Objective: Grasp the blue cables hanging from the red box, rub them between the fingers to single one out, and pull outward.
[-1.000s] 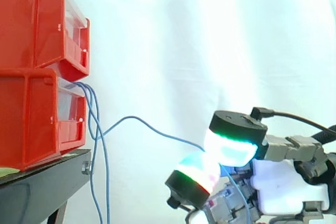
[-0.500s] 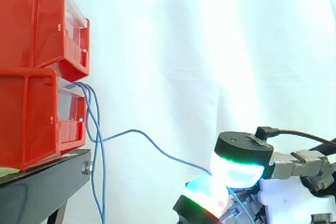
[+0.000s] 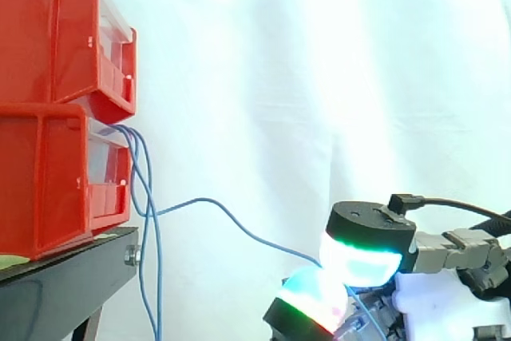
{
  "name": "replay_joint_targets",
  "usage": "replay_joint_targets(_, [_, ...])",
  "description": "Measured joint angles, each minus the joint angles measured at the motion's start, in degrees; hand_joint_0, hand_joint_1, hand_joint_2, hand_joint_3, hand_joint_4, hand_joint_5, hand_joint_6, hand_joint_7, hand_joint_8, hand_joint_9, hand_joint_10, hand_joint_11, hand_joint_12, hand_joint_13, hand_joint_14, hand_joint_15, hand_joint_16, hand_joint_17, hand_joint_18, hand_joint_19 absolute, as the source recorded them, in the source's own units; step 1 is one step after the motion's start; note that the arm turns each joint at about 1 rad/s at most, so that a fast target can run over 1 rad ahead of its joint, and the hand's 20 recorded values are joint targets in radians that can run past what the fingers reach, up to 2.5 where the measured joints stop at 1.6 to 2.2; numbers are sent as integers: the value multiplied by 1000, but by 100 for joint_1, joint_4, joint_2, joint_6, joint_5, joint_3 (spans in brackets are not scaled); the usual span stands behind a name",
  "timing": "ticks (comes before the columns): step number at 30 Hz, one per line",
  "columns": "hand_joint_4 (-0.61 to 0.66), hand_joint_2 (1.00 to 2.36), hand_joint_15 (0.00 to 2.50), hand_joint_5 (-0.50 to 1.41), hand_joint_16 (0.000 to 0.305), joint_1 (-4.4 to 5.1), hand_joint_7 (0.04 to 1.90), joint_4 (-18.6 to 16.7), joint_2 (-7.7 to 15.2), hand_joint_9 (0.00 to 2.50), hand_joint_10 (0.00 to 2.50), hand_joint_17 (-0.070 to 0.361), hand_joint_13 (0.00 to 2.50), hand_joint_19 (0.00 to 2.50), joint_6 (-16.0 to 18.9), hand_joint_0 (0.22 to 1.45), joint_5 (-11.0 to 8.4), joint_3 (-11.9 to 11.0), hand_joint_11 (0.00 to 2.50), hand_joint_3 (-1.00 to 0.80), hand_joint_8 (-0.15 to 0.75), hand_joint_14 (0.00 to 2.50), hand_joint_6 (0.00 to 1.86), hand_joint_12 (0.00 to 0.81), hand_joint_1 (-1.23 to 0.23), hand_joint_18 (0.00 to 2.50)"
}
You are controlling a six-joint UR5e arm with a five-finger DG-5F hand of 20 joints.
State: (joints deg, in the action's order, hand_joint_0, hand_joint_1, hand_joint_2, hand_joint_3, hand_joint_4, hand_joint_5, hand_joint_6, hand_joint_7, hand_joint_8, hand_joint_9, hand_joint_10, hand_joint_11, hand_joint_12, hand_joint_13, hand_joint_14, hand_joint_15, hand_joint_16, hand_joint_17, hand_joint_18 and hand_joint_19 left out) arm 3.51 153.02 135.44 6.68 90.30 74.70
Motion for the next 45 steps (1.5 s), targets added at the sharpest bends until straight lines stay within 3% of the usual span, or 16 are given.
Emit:
replay_joint_targets(25, [-23,1009,431,-107,53,0,1082,0,0,926,13,119,788,424,0,631,1,0,414,-4,305,17,927,384,-842,596])
replay_joint_targets(29, [-32,1009,476,-105,53,0,1098,0,1,951,13,119,850,468,0,632,0,0,433,3,302,17,923,375,-845,657])
replay_joint_targets(30, [-21,1010,500,-104,55,0,1101,0,1,969,16,123,912,473,0,631,0,0,432,6,327,18,921,409,-847,719])
replay_joint_targets(32, [-29,1009,524,-103,53,0,1101,0,0,952,14,119,882,495,0,631,-1,0,446,5,298,18,920,353,-847,711])
replay_joint_targets(45, [-15,1007,543,-102,52,0,1087,0,0,988,16,118,937,524,0,624,-3,0,465,-2,315,18,919,377,-843,767])
